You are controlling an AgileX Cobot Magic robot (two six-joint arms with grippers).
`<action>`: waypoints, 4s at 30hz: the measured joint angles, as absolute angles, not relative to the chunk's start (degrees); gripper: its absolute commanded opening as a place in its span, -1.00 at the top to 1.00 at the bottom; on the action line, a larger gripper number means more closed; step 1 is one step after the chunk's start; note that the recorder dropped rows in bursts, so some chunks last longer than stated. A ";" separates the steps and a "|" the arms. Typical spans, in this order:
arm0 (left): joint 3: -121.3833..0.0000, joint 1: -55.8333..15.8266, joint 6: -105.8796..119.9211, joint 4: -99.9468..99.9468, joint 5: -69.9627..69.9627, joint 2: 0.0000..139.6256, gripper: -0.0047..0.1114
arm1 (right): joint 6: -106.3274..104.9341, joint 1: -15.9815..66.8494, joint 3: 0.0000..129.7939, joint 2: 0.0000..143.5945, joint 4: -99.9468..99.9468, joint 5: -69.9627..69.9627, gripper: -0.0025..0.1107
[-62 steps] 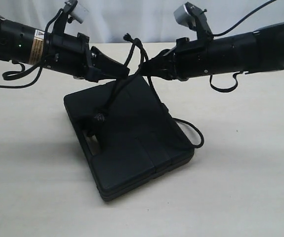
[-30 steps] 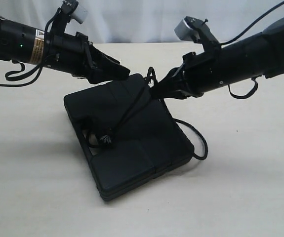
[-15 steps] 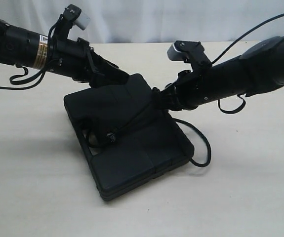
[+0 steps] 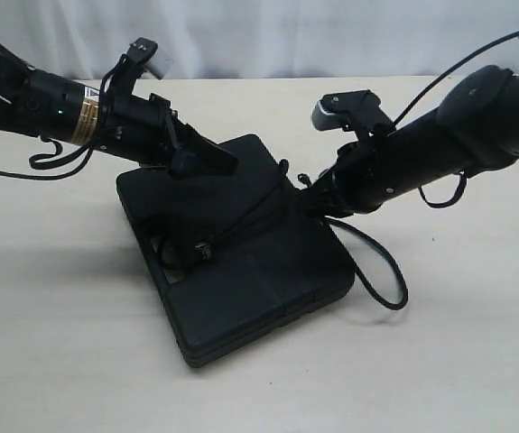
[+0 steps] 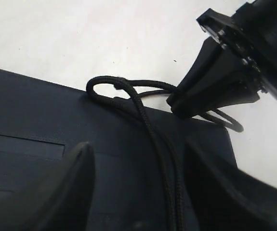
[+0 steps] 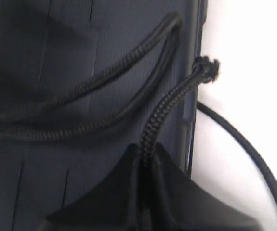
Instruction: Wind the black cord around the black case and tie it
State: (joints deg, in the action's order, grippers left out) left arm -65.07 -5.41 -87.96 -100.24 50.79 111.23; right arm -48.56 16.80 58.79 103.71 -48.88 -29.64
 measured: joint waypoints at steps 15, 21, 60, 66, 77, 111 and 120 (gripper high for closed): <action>-65.07 -6.06 -86.55 -100.24 55.72 111.09 0.02 | -70.76 16.17 58.70 98.28 -35.93 -38.80 0.88; -65.07 -6.29 -85.66 -100.24 57.21 109.25 0.02 | -79.28 16.17 58.70 97.62 -35.39 -39.53 0.88; -65.07 -9.79 -44.37 -100.36 39.01 111.68 0.02 | -84.46 19.36 63.47 106.59 -39.87 -27.59 0.88; -65.07 -12.80 -37.15 -100.36 39.01 113.60 0.02 | -84.46 20.25 63.47 106.59 -39.87 -28.07 0.88; -66.11 -17.22 -35.46 -100.36 29.21 115.24 0.02 | -82.25 20.79 63.47 106.59 -39.77 -27.17 0.88; -71.76 -17.58 -23.87 -98.82 30.85 120.77 0.44 | -87.44 20.79 63.82 108.38 -39.87 -27.63 0.88; -71.66 -17.96 -20.92 -99.77 25.97 119.89 0.92 | -90.56 20.79 63.82 108.61 -40.34 -25.56 0.38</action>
State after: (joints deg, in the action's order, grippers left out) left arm -71.66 -17.96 -20.92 -99.77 25.97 119.89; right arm -90.56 20.79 63.82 108.61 -40.34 -25.56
